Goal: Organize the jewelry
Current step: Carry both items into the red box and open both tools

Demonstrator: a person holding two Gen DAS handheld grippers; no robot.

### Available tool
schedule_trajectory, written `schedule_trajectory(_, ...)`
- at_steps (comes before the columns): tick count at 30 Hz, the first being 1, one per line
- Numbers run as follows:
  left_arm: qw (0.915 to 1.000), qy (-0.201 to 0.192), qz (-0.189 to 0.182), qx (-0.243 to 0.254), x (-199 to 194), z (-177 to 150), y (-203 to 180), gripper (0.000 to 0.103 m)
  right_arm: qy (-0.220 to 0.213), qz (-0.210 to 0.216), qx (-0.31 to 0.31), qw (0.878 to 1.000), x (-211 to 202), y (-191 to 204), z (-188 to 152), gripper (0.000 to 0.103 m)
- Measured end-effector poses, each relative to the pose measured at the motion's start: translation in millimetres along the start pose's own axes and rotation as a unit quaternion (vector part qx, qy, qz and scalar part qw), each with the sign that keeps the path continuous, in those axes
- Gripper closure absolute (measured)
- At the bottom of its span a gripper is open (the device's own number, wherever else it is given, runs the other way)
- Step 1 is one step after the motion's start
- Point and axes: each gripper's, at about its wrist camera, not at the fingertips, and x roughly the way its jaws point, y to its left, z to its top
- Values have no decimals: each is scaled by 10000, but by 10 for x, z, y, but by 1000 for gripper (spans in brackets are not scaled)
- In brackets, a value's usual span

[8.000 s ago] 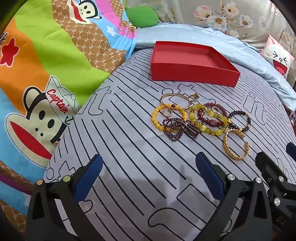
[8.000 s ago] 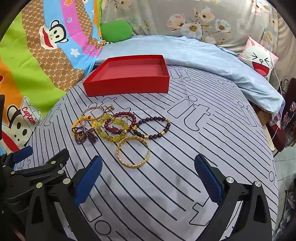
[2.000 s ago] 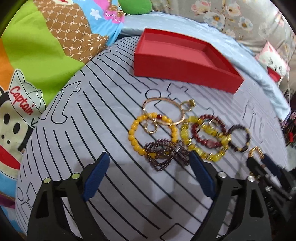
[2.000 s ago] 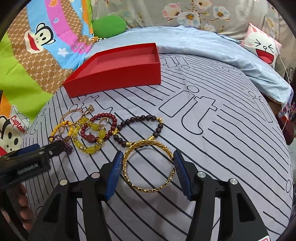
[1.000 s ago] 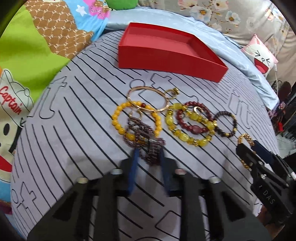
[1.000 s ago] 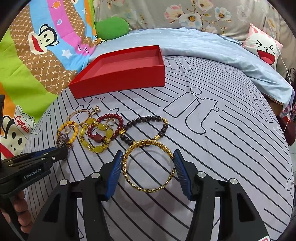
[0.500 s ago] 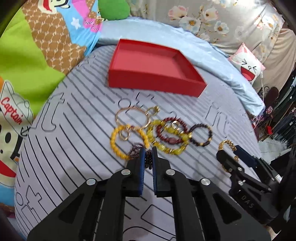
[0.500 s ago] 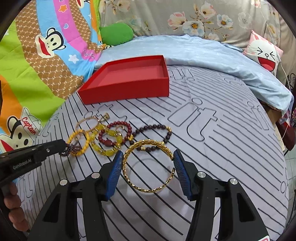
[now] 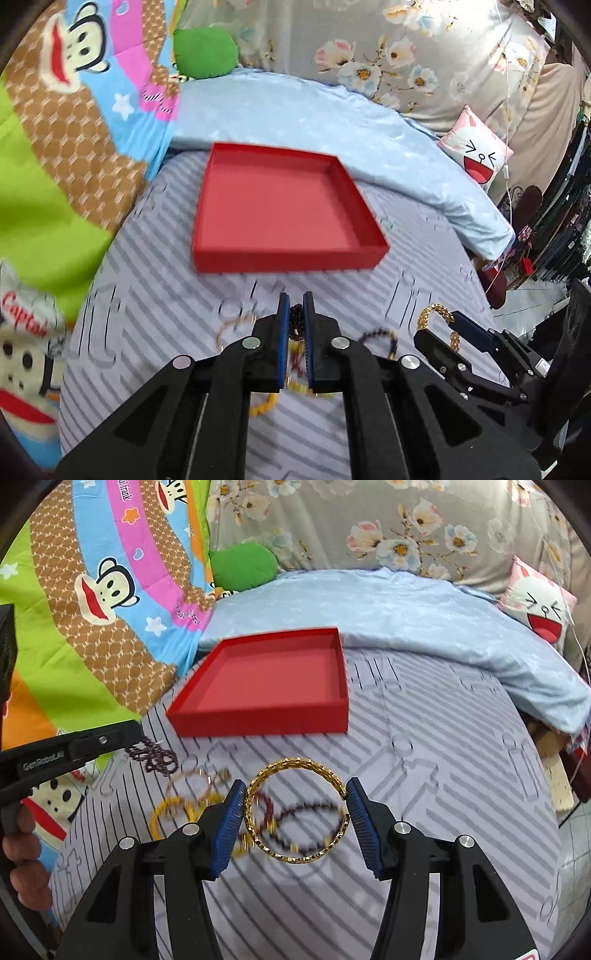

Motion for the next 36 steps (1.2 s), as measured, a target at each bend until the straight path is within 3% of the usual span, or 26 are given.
schedule_trajectory(7,9999,-60,18,151,465,678,29,99,145,313,-42,9994,508,-100,698,49)
schedule_trajectory(12,9995,-87,182,240,857,1080,126,100,308,286,-173,9990,1052,-101,1162,49)
schedule_trajectory(17,9991,-18,421,98,1309,1412,349,102,471,179,-299,9983,1515,-99,1415,49)
schedule_trajectory(32,9948,99,1012,38,1607,1450,687,100,911,97,-329,9952,2223,-71,1620,47)
schedule_trajectory(36,9940,67,1094,35,1617,1448,686,84,807,-29,-354,9961,2209,-96,1644,41)
